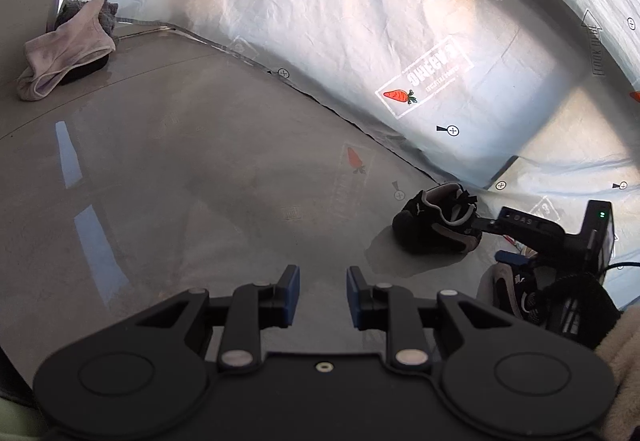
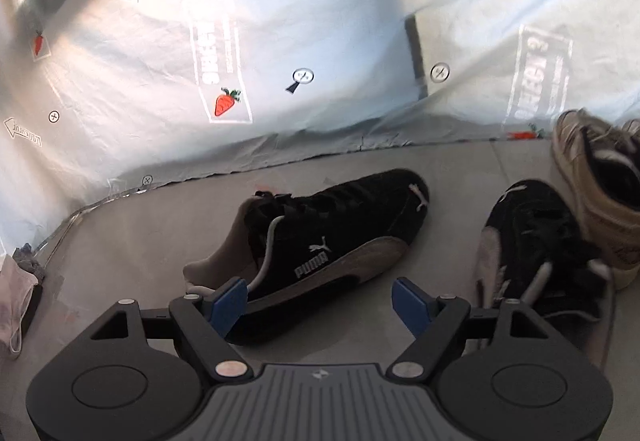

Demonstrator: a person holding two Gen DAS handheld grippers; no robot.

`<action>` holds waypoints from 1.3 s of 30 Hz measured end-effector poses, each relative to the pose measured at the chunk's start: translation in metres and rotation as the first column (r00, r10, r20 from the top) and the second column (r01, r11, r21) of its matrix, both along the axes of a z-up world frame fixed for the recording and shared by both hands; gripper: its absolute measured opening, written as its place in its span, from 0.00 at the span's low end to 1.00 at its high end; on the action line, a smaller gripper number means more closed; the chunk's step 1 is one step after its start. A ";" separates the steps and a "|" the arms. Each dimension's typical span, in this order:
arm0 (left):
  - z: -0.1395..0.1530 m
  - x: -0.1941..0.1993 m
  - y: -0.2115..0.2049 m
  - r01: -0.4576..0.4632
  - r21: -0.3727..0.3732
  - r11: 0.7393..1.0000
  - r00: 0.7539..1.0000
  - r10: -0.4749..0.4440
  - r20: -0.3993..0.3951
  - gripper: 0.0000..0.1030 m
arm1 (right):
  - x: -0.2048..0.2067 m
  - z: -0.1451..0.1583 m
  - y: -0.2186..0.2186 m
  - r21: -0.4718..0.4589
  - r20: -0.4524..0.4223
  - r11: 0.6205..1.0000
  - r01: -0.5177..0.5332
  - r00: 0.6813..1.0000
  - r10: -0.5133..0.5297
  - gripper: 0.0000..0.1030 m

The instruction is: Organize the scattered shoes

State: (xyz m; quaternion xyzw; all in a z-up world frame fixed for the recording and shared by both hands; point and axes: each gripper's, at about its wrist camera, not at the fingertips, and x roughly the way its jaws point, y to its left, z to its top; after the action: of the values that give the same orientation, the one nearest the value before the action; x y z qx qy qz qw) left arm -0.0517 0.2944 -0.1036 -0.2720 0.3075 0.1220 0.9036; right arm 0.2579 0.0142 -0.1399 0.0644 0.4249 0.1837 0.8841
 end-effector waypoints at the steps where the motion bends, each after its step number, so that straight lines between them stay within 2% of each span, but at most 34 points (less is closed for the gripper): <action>1: 0.000 0.003 0.002 0.005 0.002 1.000 1.000 -0.005 0.003 0.24 | 0.002 -0.005 0.010 -0.019 0.004 0.999 -0.031 1.000 0.031 0.66; 2: 0.001 0.006 0.005 0.009 0.004 1.000 1.000 -0.009 0.007 0.24 | 0.002 -0.009 0.018 -0.041 0.007 0.997 -0.063 0.998 0.063 0.52; 4: -0.002 0.013 0.010 0.013 -0.001 1.000 1.000 -0.013 0.008 0.24 | 0.000 -0.020 0.040 -0.097 0.003 0.984 -0.149 0.989 0.149 0.40; 8: -0.011 0.038 0.018 0.018 -0.027 0.999 1.000 -0.018 -0.006 0.24 | -0.008 -0.026 0.067 -0.165 0.030 0.961 -0.221 0.973 0.228 0.38; 11: -0.019 0.065 0.022 0.037 -0.037 0.999 0.999 -0.038 -0.009 0.24 | -0.004 -0.028 0.085 -0.208 0.047 0.932 -0.296 0.949 0.312 0.38; 15: -0.031 0.096 0.026 0.074 -0.038 0.997 0.997 -0.074 0.001 0.24 | 0.011 -0.016 0.083 -0.151 0.042 0.896 -0.418 0.903 0.428 0.39; 16: -0.033 0.102 0.027 0.080 -0.036 0.996 0.997 -0.080 0.004 0.24 | 0.015 -0.011 0.079 -0.135 0.049 0.884 -0.448 0.888 0.457 0.44; 17: -0.037 0.112 0.026 0.093 -0.036 0.995 0.996 -0.093 0.007 0.24 | 0.019 -0.005 0.072 -0.123 0.068 0.872 -0.474 0.873 0.484 0.58; 18: -0.041 0.122 0.026 0.106 -0.036 0.994 0.994 -0.105 0.011 0.24 | 0.022 -0.001 0.065 -0.125 0.089 0.861 -0.494 0.858 0.505 0.66; 19: -0.045 0.131 0.025 0.114 -0.041 0.993 0.993 -0.114 0.008 0.24 | 0.027 0.001 0.059 -0.154 0.113 0.851 -0.502 0.847 0.520 0.85; 20: -0.048 0.140 0.024 0.123 -0.045 0.991 0.992 -0.122 0.005 0.24 | 0.033 0.002 0.053 -0.203 0.135 0.839 -0.505 0.834 0.535 0.94; 23: -0.057 0.163 0.019 0.156 -0.058 0.986 0.987 -0.158 -0.017 0.24 | 0.064 -0.008 0.042 -0.362 0.096 0.755 -0.547 0.783 0.614 0.94; 25: -0.059 0.173 0.015 0.195 -0.054 0.979 0.980 -0.196 -0.018 0.24 | 0.082 -0.020 0.038 -0.414 0.031 0.673 -0.612 0.730 0.683 0.94; 26: -0.060 0.177 0.012 0.214 -0.052 0.975 0.976 -0.215 -0.019 0.24 | 0.086 -0.025 0.038 -0.430 0.004 0.632 -0.645 0.699 0.715 0.94; 27: -0.062 0.181 0.011 0.229 -0.049 0.972 0.973 -0.230 -0.023 0.24 | 0.091 -0.031 0.040 -0.450 -0.032 0.572 -0.686 0.652 0.757 0.94; 30: -0.066 0.188 0.008 0.237 -0.054 0.970 0.970 -0.239 -0.041 0.24 | 0.100 -0.044 0.048 -0.482 -0.109 0.424 -0.767 0.533 0.839 0.98; 32: -0.070 0.192 0.007 0.236 -0.065 0.970 0.970 -0.239 -0.053 0.24 | 0.104 -0.049 0.054 -0.477 -0.133 0.363 -0.800 0.474 0.870 1.00; 34: -0.072 0.196 0.008 0.233 -0.072 0.970 0.969 -0.238 -0.061 0.24 | 0.110 -0.055 0.057 -0.447 -0.150 0.333 -0.830 0.436 0.887 1.00; 35: -0.073 0.198 0.008 0.233 -0.069 0.970 0.969 -0.237 -0.065 0.24 | 0.114 -0.056 0.057 -0.424 -0.153 0.344 -0.838 0.440 0.885 1.00; 36: -0.073 0.199 0.007 0.233 -0.066 0.970 0.969 -0.237 -0.065 0.24 | 0.119 -0.057 0.055 -0.394 -0.150 0.382 -0.836 0.469 0.870 1.00; 37: -0.073 0.200 0.007 0.233 -0.064 0.970 0.969 -0.237 -0.065 0.24 | 0.119 -0.057 0.054 -0.384 -0.138 0.433 -0.815 0.515 0.846 0.99; 39: -0.074 0.203 0.007 0.229 -0.068 0.971 0.970 -0.234 -0.067 0.24 | 0.112 -0.059 0.055 -0.385 -0.103 0.555 -0.737 0.632 0.768 0.98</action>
State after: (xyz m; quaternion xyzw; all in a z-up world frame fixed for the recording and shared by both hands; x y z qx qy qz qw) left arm 0.1508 0.3014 -0.1781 -0.2563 0.3742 0.0167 0.8911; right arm 0.3695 0.0689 -0.1987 -0.3084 0.4043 0.4573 0.7296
